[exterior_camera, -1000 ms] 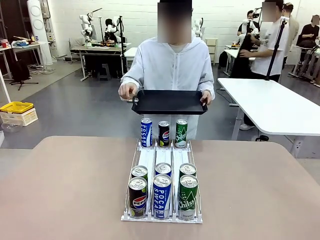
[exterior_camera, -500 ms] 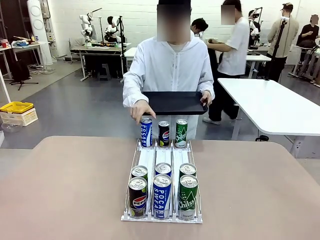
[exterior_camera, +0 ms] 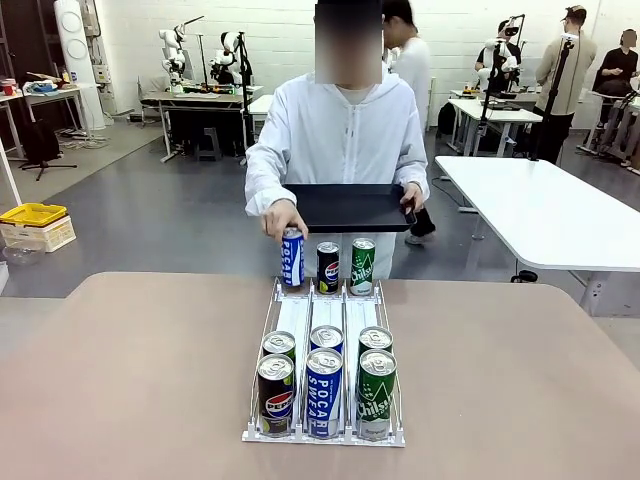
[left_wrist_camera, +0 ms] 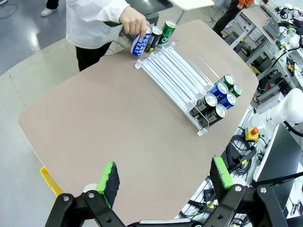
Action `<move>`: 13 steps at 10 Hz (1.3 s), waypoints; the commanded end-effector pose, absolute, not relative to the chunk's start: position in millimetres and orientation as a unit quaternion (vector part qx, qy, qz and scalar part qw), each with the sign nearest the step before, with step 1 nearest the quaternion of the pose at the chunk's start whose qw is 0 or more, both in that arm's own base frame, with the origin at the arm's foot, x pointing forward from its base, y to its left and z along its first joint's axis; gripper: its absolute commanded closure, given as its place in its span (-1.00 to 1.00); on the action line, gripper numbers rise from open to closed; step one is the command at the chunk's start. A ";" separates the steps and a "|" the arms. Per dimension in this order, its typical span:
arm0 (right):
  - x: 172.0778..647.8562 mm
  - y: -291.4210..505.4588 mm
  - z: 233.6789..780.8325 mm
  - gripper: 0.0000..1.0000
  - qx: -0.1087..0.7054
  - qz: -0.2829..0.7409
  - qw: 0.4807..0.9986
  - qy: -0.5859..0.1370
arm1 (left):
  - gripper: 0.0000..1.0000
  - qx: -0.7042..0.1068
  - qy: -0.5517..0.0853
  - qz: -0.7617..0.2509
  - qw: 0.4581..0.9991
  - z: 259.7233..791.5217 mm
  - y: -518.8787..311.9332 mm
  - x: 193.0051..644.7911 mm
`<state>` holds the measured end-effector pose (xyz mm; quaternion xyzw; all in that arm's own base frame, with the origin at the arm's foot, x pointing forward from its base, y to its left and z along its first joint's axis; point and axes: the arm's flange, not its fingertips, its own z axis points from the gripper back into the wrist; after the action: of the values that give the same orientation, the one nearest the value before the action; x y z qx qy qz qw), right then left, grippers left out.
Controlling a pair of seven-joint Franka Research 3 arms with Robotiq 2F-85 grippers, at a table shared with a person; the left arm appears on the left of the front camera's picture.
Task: Retrieve and hand over the desired beverage to the person.
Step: Pick up a can of the same type that the person held from the Automatic Can Dispenser.
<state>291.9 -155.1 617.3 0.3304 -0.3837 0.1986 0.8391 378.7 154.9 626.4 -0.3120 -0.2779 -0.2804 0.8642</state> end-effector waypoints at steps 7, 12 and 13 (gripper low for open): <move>295.2 -155.5 620.8 -1.00 0.342 0.205 0.829 -0.393 | -1.00 -0.318 -0.286 -0.291 0.856 627.3 156.5 379.7; 295.2 -155.5 620.8 -1.00 0.342 0.205 0.829 -0.393 | -1.00 -0.318 -0.286 -0.291 0.856 627.3 156.5 379.7; 295.2 -155.5 620.8 -1.00 0.342 0.205 0.829 -0.393 | -1.00 -0.318 -0.286 -0.291 0.856 627.3 156.5 379.7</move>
<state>291.8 -155.1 617.2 0.3303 -0.3837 0.1996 0.8390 378.8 154.8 626.3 -0.3121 -0.2778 -0.2805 0.8641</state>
